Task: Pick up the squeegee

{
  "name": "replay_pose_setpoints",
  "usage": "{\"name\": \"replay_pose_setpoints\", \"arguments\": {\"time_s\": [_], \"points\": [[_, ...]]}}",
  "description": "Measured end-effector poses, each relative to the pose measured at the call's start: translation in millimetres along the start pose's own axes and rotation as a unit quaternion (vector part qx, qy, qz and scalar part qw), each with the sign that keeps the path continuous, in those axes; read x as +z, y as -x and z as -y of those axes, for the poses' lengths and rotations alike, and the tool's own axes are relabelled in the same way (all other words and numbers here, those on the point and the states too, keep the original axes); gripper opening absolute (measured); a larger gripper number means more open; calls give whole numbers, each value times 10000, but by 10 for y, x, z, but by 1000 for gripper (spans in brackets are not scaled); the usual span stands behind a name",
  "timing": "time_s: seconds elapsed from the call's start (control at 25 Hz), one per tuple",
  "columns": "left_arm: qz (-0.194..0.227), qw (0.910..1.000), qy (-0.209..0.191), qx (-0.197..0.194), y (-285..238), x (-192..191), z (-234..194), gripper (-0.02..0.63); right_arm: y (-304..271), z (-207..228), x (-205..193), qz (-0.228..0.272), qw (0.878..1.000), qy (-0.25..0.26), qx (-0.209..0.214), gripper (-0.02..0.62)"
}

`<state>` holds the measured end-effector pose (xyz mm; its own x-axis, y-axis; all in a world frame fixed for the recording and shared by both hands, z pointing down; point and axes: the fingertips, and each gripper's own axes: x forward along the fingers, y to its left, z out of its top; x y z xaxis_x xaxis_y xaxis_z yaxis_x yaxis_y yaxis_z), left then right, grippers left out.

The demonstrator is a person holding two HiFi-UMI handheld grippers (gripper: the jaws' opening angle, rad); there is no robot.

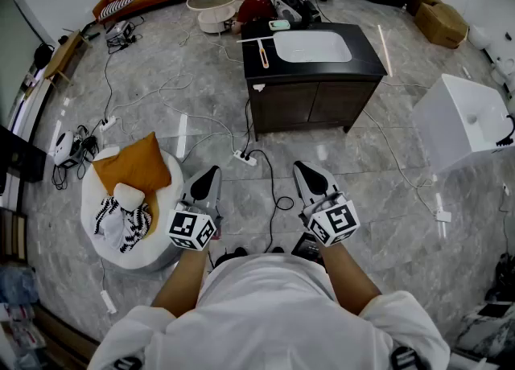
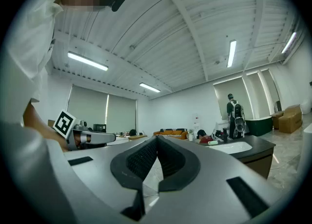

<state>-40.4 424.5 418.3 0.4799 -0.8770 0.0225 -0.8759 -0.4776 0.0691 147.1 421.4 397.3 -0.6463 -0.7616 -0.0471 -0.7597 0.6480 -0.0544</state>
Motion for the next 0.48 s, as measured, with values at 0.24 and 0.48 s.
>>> {"name": "replay_pose_setpoints", "arguments": {"time_s": [0.24, 0.48], "points": [[-31, 9998, 195, 15, -121, -92, 268, 9, 249, 161, -78, -57, 9999, -89, 114, 14], [-30, 9995, 289, 135, -226, -147, 356, 9, 381, 364, -184, -56, 9991, -371, 221, 14]]}}
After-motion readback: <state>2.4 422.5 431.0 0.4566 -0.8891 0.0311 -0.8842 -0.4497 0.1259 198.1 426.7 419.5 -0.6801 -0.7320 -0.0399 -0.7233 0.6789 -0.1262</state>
